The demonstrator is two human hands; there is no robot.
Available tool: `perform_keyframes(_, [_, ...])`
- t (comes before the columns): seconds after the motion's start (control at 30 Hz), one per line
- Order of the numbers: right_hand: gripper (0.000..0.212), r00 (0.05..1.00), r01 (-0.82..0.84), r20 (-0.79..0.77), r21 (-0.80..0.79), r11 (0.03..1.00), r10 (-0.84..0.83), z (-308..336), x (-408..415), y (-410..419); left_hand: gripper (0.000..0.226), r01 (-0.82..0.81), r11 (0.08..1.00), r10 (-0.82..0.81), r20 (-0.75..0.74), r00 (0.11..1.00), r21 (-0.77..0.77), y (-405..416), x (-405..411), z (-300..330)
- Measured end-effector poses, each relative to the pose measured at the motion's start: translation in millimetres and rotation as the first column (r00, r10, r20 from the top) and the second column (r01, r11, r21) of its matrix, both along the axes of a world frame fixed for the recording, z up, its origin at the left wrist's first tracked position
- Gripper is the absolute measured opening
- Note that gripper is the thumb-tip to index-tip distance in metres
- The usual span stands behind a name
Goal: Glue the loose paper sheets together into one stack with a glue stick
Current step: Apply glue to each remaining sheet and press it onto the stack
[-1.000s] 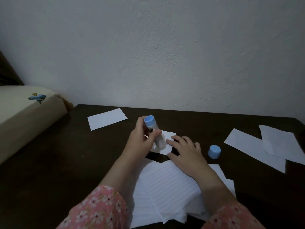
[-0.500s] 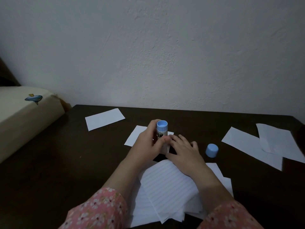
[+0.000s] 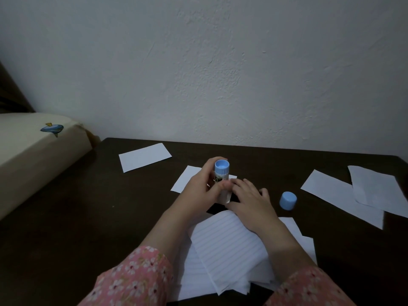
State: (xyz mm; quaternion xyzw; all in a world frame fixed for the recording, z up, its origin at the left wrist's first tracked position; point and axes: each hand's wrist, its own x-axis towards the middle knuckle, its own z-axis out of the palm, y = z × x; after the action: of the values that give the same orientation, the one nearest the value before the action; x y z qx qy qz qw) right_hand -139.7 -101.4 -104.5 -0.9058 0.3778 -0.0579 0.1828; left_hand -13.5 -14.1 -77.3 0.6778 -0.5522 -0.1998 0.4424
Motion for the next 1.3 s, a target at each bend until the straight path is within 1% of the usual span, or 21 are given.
perform_keyframes(0.17, [0.051, 1.0, -0.001, -0.005, 0.0, 1.0, 0.001, -1, 1, -1, 0.046, -0.023, 1.0, 0.023, 0.011, 1.0, 0.002, 1, 7, 0])
perform_keyframes(0.37, [0.05, 1.0, 0.006, -0.018, -0.001, 1.0, -0.006, -1, 1, 0, 0.048, -0.07, 0.997, 0.069, 0.038, 0.997, 0.018, 6, 20, 1])
perform_keyframes(0.9, [0.053, 0.999, 0.0, -0.039, -0.007, 1.0, 0.0, 0, 0, -1, 0.05, -0.186, 0.983, 0.186, -0.035, 0.982, 0.01, 21, 48, 4])
perform_keyframes(1.3, [0.053, 0.999, -0.002, -0.049, -0.029, 1.0, 0.0, -3, 1, -2, 0.055, -0.29, 0.957, 0.29, -0.088, 0.953, 0.02, 28, 60, 8])
